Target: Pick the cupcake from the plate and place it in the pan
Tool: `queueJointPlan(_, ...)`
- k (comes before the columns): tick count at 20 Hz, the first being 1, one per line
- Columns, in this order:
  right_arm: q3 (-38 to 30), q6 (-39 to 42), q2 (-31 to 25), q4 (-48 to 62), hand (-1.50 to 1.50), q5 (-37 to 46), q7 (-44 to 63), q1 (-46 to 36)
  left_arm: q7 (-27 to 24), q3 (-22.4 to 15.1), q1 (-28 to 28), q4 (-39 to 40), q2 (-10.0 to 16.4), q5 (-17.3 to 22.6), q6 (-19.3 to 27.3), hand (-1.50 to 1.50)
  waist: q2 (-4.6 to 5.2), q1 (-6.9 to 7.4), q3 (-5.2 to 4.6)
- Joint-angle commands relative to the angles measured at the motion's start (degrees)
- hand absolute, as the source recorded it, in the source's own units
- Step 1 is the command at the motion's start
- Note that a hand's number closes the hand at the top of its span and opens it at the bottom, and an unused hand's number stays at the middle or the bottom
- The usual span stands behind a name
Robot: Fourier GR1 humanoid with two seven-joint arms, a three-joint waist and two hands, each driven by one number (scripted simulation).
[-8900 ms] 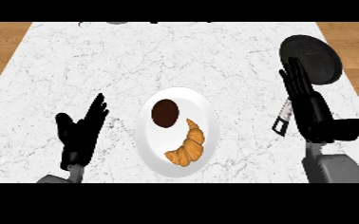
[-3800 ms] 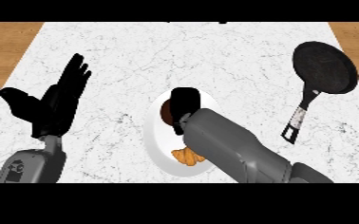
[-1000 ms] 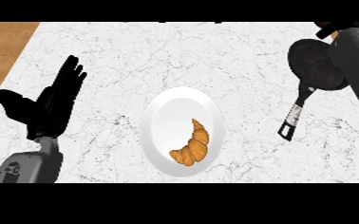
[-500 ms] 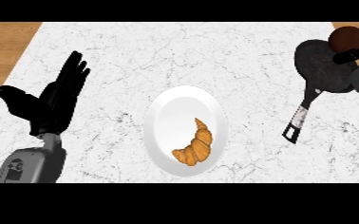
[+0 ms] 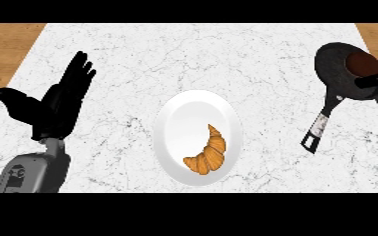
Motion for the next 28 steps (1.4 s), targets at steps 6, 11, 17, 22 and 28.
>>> queueJointPlan(6,-7.92,1.68,-0.52,-2.44,-1.5,-7.14,-10.56,5.8,-0.97,0.74,0.84,1.74,0.74,0.43,-1.84,0.0,0.08,0.13,0.09)
queueJointPlan(11,-16.15,-5.28,-1.28,-8.52,-1.5,-14.43,-20.87,7.71,-0.25,0.77,0.19,0.63,-0.57,-0.31,0.45,0.0,-0.7,-1.61,0.04)
queueJointPlan(17,-29.29,-1.7,-3.51,-16.0,-1.5,-26.26,-32.79,14.3,1.71,0.71,3.34,-2.96,-0.66,-0.5,1.39,0.0,-1.71,-3.1,-0.05)
queueJointPlan(22,-36.34,7.45,-3.16,-23.99,-1.5,-33.17,-43.95,26.01,0.5,3.34,2.57,-0.25,1.33,-0.18,0.06,0.0,-2.13,-4.94,-0.32)
queueJointPlan(28,-37.93,14.21,-0.88,-36.81,-1.5,-36.55,-47.79,39.21,0.68,1.1,7.55,-4.34,-1.06,-2.21,1.38,0.0,-2.24,-4.58,-0.45)
